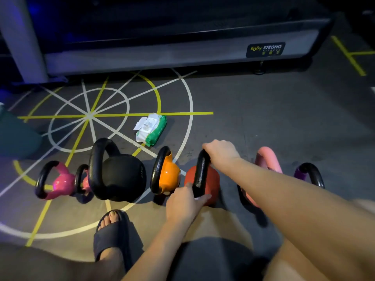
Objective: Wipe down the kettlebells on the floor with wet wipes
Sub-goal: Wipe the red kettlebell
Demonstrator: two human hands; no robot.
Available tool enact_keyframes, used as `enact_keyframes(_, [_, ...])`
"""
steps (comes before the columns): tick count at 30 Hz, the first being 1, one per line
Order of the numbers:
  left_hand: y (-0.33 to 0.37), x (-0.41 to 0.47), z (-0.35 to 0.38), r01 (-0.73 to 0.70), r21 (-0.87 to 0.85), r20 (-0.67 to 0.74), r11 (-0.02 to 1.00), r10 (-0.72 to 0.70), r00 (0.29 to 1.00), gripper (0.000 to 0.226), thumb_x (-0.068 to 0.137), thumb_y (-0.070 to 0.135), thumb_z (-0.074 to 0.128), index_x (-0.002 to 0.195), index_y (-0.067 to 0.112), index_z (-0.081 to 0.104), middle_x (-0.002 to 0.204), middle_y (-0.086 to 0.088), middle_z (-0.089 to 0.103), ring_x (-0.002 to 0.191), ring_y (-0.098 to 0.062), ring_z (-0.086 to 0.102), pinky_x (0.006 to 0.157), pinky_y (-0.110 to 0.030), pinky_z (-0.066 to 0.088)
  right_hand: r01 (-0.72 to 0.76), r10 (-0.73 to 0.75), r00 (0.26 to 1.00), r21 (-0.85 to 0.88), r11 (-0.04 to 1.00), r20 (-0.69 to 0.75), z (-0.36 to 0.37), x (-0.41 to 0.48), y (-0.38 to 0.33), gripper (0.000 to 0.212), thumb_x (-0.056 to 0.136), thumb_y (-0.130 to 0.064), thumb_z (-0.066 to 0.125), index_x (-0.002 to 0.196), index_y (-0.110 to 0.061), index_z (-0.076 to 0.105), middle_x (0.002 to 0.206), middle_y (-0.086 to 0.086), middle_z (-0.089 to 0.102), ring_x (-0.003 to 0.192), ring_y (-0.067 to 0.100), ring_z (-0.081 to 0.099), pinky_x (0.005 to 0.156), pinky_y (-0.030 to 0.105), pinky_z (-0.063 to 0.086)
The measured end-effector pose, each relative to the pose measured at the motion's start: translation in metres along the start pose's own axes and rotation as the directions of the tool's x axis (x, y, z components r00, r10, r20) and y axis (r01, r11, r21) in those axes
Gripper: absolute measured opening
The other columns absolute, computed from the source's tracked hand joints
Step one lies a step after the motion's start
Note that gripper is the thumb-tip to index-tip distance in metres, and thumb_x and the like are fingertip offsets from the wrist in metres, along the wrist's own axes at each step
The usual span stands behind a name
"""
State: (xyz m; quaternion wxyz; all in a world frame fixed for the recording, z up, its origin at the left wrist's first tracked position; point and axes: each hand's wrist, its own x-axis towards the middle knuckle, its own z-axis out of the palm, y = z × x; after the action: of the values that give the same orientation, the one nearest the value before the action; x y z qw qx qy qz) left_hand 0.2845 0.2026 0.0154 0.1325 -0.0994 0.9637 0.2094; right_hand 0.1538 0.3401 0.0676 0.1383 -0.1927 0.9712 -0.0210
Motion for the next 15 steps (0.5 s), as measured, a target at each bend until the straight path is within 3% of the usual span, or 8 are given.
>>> enact_keyframes(2, [-0.001,-0.002,0.003,0.049,-0.063,0.019,0.997,-0.048,0.999,0.059,0.074,0.077,0.066,0.101,0.025,0.063,0.09,0.003,0.072,0.089,-0.021,0.07,0.075,-0.038,0.057,-0.009,0.009,1.0,0.041,0.999,0.007,0.001,0.005,-0.014,0.026,0.09,-0.005,0.05,0.11,-0.015,0.061,0.109,0.013,0.065,0.103,0.039,0.064,0.073,0.037,0.045])
enact_keyframes(5, [-0.003,0.004,-0.006,0.044,-0.111,0.081,0.993,-0.035,0.996,0.059,0.067,0.083,0.067,0.08,0.028,0.053,0.076,0.007,0.068,0.068,-0.014,0.069,0.063,-0.034,0.057,-0.069,0.066,0.997,0.111,0.991,0.029,-0.001,0.007,-0.016,0.027,0.091,-0.012,0.052,0.116,-0.017,0.063,0.113,0.012,0.064,0.106,0.038,0.064,0.081,0.039,0.05])
enact_keyframes(8, [0.005,0.01,-0.012,0.0,-0.076,0.114,0.997,0.008,0.993,0.058,0.068,0.08,0.069,0.079,0.026,0.054,0.073,0.006,0.067,0.065,-0.013,0.068,0.062,-0.036,0.058,-0.124,0.115,0.991,0.161,0.979,0.064,-0.002,0.0,-0.004,0.032,0.093,-0.023,0.052,0.124,-0.022,0.061,0.119,0.011,0.065,0.109,0.038,0.063,0.086,0.042,0.052])
enact_keyframes(11, [0.006,0.009,-0.008,0.025,-0.18,0.11,0.983,-0.006,0.994,0.061,0.067,0.076,0.069,0.106,0.031,0.058,0.087,0.007,0.071,0.07,-0.018,0.071,0.067,-0.043,0.062,-0.184,0.17,0.983,0.277,0.943,0.074,0.004,-0.015,0.001,0.033,0.097,-0.033,0.048,0.126,-0.023,0.061,0.12,0.012,0.066,0.11,0.038,0.062,0.089,0.042,0.053])
enact_keyframes(13, [0.007,0.004,-0.007,0.045,-0.223,0.082,0.974,-0.027,0.996,0.095,0.062,0.078,0.07,0.141,0.038,0.035,0.109,0.007,0.069,0.084,-0.023,0.074,0.075,-0.045,0.062,-0.204,0.189,0.979,0.355,0.912,0.077,0.01,-0.022,0.0,0.036,0.099,-0.04,0.047,0.126,-0.022,0.061,0.118,0.012,0.068,0.109,0.037,0.063,0.09,0.043,0.054])
enact_keyframes(15, [0.014,0.001,-0.004,0.041,-0.166,0.052,0.985,-0.033,0.998,0.121,0.063,0.077,0.074,0.156,0.033,0.01,0.126,0.001,0.065,0.105,-0.029,0.07,0.086,-0.042,0.057,-0.204,0.183,0.979,0.396,0.896,0.09,0.015,-0.022,-0.002,0.039,0.099,-0.044,0.046,0.131,-0.023,0.058,0.119,0.01,0.068,0.11,0.034,0.064,0.091,0.044,0.053])
